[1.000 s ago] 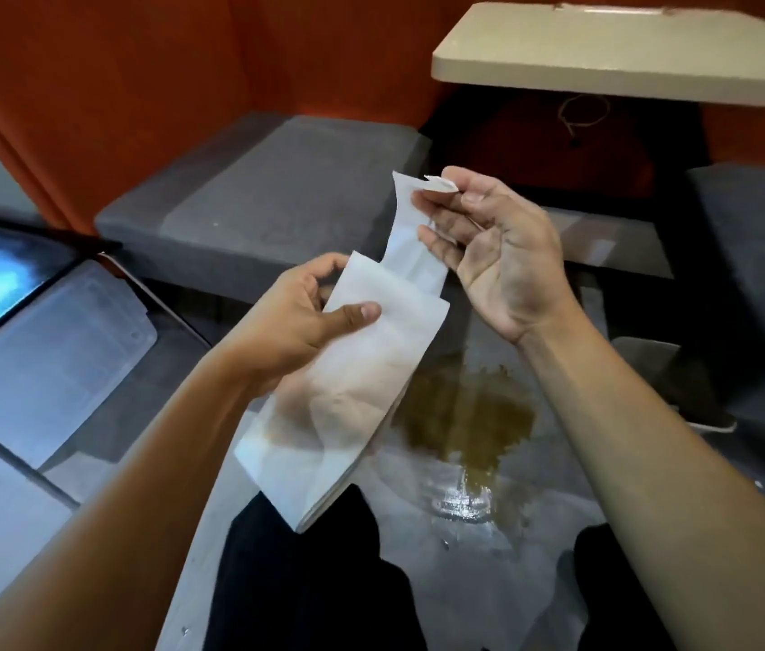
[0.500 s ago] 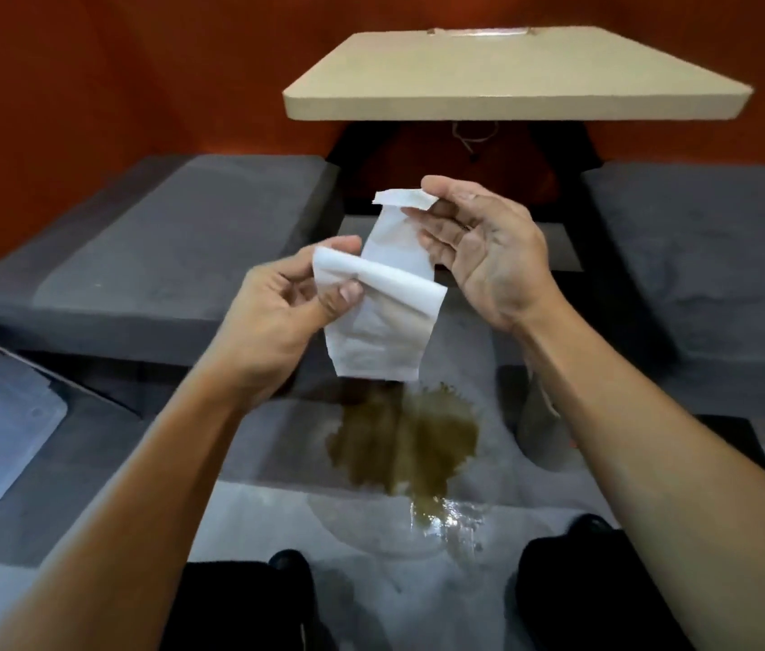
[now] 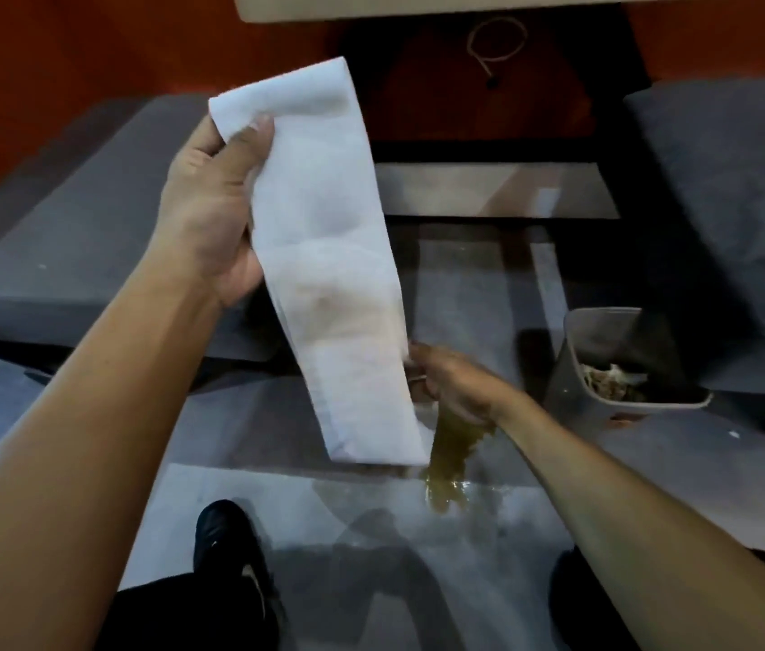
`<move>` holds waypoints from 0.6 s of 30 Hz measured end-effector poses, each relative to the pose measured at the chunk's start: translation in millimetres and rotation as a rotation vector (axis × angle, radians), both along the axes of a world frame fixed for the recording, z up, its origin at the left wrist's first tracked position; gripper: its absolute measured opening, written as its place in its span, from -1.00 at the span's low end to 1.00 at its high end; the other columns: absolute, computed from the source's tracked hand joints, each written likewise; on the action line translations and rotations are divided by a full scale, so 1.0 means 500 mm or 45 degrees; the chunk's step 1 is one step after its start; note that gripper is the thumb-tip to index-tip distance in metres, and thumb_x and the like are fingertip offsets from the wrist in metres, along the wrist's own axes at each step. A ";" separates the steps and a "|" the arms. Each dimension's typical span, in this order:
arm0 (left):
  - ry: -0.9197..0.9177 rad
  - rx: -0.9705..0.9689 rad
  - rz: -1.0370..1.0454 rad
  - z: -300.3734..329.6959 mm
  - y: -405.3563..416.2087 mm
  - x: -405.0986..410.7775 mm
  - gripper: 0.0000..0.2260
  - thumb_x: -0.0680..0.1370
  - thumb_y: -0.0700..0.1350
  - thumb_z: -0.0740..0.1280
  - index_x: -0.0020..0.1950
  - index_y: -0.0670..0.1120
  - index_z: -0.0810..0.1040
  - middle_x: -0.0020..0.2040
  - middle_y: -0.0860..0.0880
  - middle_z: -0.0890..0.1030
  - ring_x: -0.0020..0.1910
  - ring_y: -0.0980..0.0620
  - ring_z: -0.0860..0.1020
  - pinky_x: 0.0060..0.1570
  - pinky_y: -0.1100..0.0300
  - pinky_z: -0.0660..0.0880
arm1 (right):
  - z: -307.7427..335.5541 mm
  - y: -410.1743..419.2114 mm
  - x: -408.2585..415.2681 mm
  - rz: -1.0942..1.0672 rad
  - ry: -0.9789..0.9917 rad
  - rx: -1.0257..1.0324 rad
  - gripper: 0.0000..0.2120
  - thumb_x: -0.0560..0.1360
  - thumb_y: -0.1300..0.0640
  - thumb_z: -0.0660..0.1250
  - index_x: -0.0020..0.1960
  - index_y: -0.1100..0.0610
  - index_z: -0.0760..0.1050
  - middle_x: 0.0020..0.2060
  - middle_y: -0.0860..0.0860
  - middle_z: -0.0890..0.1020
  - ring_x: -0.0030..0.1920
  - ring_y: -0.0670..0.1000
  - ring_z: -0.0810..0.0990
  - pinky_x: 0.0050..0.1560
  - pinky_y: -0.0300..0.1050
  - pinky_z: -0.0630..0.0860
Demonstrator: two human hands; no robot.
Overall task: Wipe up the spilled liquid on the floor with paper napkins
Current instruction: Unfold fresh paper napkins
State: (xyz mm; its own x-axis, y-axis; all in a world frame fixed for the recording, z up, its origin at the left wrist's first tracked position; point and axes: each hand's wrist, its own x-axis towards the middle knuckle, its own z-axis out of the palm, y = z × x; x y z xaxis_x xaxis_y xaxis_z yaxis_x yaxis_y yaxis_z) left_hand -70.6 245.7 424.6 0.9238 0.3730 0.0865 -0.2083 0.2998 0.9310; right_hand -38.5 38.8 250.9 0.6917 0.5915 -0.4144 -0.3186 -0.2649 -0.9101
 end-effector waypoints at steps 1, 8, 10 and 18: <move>0.018 -0.083 0.031 -0.015 0.012 0.017 -0.75 0.68 -0.19 0.27 0.36 -0.18 0.50 0.23 -0.18 0.68 0.20 -0.17 0.67 0.09 -0.14 0.63 | -0.020 0.000 -0.007 0.029 0.028 -0.026 -0.63 0.70 0.14 0.18 -0.08 0.11 0.74 -0.14 -0.05 0.71 -0.16 -0.13 0.64 -0.09 -0.22 0.50; 0.036 -0.288 0.135 -0.057 0.048 0.088 -0.74 0.69 -0.20 0.26 0.38 -0.14 0.50 0.25 -0.21 0.67 0.20 -0.24 0.67 0.15 -0.33 0.57 | -0.084 -0.019 -0.053 -0.013 0.722 0.473 -0.43 0.71 -0.21 0.00 0.30 0.15 0.60 0.17 0.20 0.66 0.15 0.21 0.63 0.28 0.25 0.53; 0.035 -0.232 0.155 -0.062 0.056 0.103 -0.76 0.69 -0.18 0.26 0.36 -0.12 0.50 0.23 -0.18 0.68 0.19 -0.19 0.68 0.15 -0.29 0.59 | -0.083 -0.036 -0.044 0.059 0.916 0.751 -0.14 0.56 -0.49 -0.04 0.31 0.21 0.58 0.06 0.29 0.64 0.07 0.33 0.60 0.20 0.31 0.50; 0.313 0.002 0.200 -0.194 0.064 0.113 -0.85 0.70 -0.14 0.24 0.26 -0.02 0.51 0.10 -0.06 0.71 0.05 -0.06 0.70 0.03 -0.10 0.65 | 0.051 -0.106 0.005 0.082 0.510 0.819 -0.43 0.30 -0.01 0.66 0.18 0.28 0.65 0.03 0.27 0.71 -0.05 0.22 0.72 0.10 0.25 0.65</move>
State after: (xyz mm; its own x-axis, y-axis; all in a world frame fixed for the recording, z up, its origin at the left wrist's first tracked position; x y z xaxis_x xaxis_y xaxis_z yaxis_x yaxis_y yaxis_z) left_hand -14.1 277.6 327.8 0.8481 0.5131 -0.1321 -0.0200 0.2802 0.9597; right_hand -35.7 -14.2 276.3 0.5169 0.8354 -0.1867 -0.6591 0.2493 -0.7095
